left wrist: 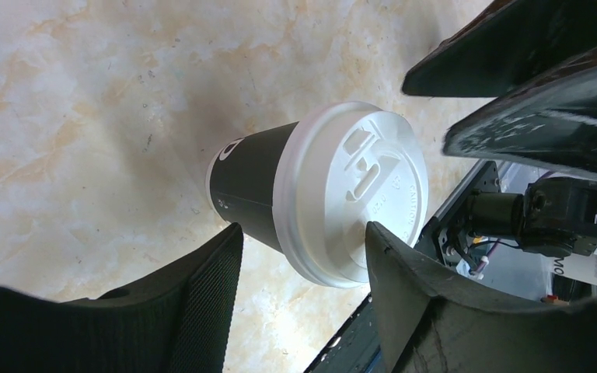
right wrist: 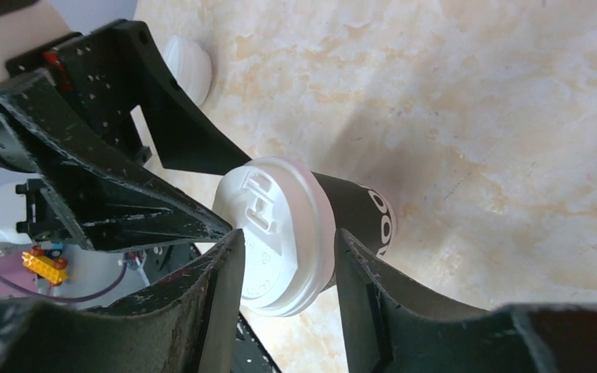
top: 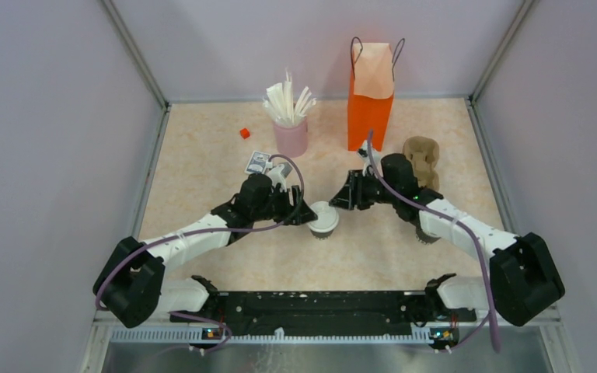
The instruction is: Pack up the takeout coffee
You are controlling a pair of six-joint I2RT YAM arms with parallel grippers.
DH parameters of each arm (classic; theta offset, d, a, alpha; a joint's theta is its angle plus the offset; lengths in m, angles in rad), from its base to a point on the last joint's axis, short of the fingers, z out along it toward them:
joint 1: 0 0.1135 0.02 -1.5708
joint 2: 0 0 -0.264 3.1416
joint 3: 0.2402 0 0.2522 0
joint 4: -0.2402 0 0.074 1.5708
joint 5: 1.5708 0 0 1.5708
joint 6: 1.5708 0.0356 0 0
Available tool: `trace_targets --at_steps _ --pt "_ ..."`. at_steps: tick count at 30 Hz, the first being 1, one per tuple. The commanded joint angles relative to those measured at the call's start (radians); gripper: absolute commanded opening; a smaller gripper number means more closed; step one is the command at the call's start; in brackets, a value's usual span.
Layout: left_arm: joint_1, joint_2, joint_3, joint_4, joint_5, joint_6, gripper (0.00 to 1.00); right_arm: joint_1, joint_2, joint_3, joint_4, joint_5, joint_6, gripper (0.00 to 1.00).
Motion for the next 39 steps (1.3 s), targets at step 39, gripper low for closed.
trace_targets --at_steps 39 --pt "0.002 0.065 0.045 0.034 0.015 0.038 0.66 -0.214 -0.079 -0.315 0.445 -0.299 0.276 0.39"
